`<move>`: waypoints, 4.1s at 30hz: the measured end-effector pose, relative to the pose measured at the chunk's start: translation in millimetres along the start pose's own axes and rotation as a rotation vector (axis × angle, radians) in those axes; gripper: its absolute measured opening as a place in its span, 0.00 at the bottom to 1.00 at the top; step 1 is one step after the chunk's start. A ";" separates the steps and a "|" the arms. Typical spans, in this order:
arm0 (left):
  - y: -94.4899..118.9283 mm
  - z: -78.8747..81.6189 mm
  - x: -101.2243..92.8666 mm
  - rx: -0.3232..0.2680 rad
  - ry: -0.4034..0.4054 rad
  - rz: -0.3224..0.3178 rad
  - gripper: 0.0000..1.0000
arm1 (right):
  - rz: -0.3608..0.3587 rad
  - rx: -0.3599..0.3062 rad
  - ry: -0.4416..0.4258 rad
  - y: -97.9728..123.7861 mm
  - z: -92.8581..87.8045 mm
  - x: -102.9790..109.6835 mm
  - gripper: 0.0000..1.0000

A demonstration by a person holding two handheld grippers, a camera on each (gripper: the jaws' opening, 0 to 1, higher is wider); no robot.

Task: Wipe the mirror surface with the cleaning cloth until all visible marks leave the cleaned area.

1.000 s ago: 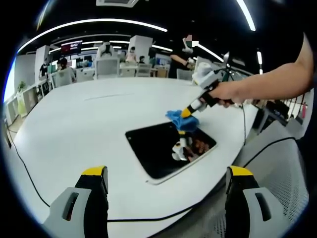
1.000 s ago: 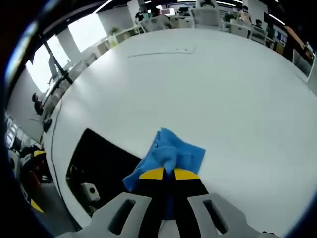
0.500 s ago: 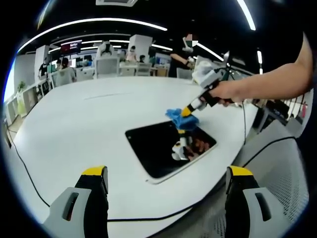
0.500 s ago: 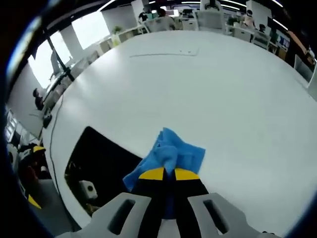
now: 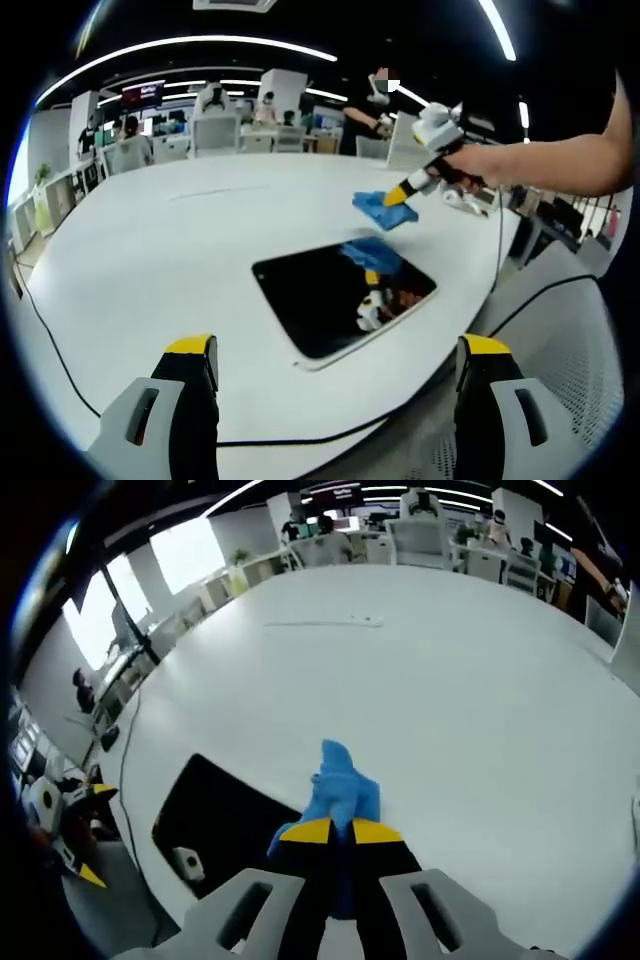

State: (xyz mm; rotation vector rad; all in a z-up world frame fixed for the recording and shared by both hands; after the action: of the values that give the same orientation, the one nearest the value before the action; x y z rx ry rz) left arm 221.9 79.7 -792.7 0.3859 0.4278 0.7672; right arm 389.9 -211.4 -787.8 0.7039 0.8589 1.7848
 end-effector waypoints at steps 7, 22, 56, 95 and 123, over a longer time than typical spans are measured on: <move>-0.2 -0.6 0.5 0.003 0.000 0.003 0.99 | -0.024 0.018 -0.039 5.2 -18.7 -20.2 0.01; -0.1 -0.8 1.6 0.006 0.003 0.010 0.99 | -0.060 0.081 -0.012 -23.7 -63.4 -28.9 0.02; 0.7 1.7 3.5 -0.018 0.013 0.027 1.00 | 0.029 -0.058 0.222 -22.8 -80.6 -11.8 0.31; 5.2 4.7 8.1 -0.032 0.014 0.071 0.99 | 0.116 -0.343 0.128 81.8 -118.2 -22.2 1.00; 6.6 6.0 9.8 -0.055 0.026 0.080 0.99 | 0.107 -0.372 0.068 80.5 -119.4 -12.2 1.00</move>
State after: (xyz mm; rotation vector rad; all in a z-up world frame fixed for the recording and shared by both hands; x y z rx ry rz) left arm 227.4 90.2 -786.6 0.3436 0.4163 0.8607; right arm 258.5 -271.3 -792.5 0.4550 0.5170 2.0034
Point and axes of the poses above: the point that each gripper's makers call its tool centre point, and the gripper's own axes: y roughly backward along the fingers, x roughly to its left, z roughly out of its top, the point moved 3 cm from there along y, roughly backward along the fingers, and after that the axes turned 5 degrees about -z, right-handed, at the moved point
